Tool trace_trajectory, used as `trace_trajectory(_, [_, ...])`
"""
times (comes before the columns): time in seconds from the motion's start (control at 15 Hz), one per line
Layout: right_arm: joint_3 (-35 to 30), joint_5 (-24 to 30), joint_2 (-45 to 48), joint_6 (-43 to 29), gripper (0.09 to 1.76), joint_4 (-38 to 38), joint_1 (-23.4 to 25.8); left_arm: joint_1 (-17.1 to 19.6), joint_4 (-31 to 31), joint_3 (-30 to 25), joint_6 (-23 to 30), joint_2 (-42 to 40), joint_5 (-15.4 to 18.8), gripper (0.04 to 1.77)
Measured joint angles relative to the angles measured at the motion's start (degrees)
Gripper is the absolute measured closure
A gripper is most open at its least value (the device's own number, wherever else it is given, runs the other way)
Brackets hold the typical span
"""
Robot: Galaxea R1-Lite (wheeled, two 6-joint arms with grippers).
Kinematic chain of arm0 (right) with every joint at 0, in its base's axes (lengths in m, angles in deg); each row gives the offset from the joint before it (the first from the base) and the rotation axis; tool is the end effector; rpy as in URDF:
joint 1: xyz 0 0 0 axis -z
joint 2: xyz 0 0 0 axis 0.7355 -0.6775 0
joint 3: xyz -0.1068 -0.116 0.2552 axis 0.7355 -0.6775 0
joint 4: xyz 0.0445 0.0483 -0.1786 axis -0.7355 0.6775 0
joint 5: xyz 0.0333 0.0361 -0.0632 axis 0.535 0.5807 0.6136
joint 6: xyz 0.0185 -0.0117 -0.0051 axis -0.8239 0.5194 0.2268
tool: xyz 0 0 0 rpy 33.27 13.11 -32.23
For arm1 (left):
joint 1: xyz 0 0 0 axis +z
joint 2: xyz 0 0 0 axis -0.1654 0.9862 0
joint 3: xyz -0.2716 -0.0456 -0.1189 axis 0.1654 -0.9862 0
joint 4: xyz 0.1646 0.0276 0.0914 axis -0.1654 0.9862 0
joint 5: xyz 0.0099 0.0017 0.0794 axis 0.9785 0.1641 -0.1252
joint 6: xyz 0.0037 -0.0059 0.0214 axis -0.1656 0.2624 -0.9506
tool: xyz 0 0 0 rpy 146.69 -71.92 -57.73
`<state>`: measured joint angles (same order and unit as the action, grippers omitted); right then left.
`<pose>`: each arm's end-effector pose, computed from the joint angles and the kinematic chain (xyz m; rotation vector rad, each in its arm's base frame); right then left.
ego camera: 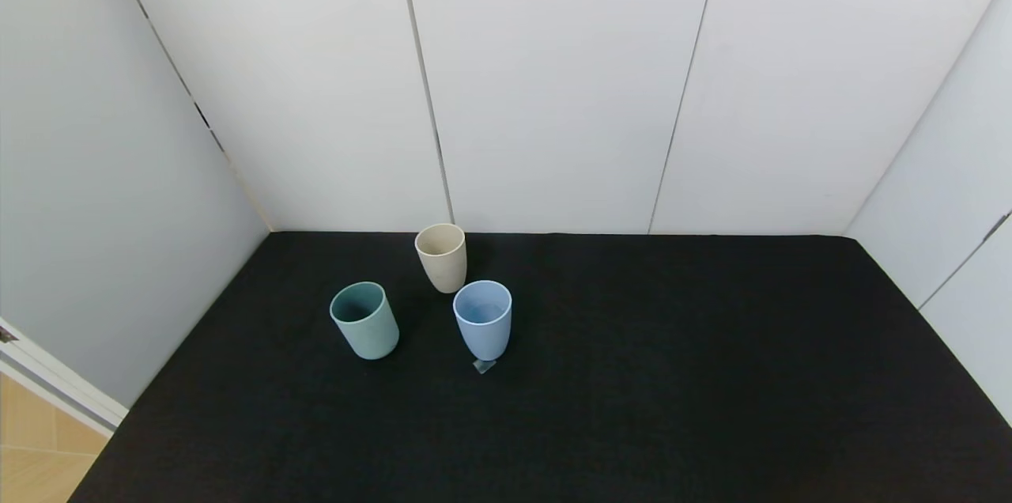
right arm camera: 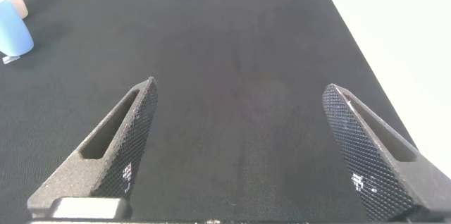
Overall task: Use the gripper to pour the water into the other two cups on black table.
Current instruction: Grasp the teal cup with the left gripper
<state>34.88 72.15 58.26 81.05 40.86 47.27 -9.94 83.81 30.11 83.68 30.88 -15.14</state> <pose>-0.0227 -0.0006 0.0757 0.0554 -0.0028 -0.0188 -0.0268 -0.0004 0.1253 -0.0559 0.0318 -0.0325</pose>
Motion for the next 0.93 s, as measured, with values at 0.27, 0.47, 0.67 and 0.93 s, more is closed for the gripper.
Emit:
trace_trajectory(0.27, [0.0,0.0,0.0,0.0,0.14,0.0,0.0,0.0,0.0,0.0,0.0,0.0,0.0,0.09])
trace_trajectory(0.47, [0.0,0.0,0.0,0.0,0.14,0.0,0.0,0.0,0.0,0.0,0.0,0.0,0.0,0.09])
trace_trajectory(0.67, [0.0,0.0,0.0,0.0,0.14,0.0,0.0,0.0,0.0,0.0,0.0,0.0,0.0,0.09])
trace_trajectory(0.93, [0.0,-0.02,0.0,0.0,0.14,0.0,0.0,-0.07,0.05,0.24,0.02,0.72,0.0,0.09])
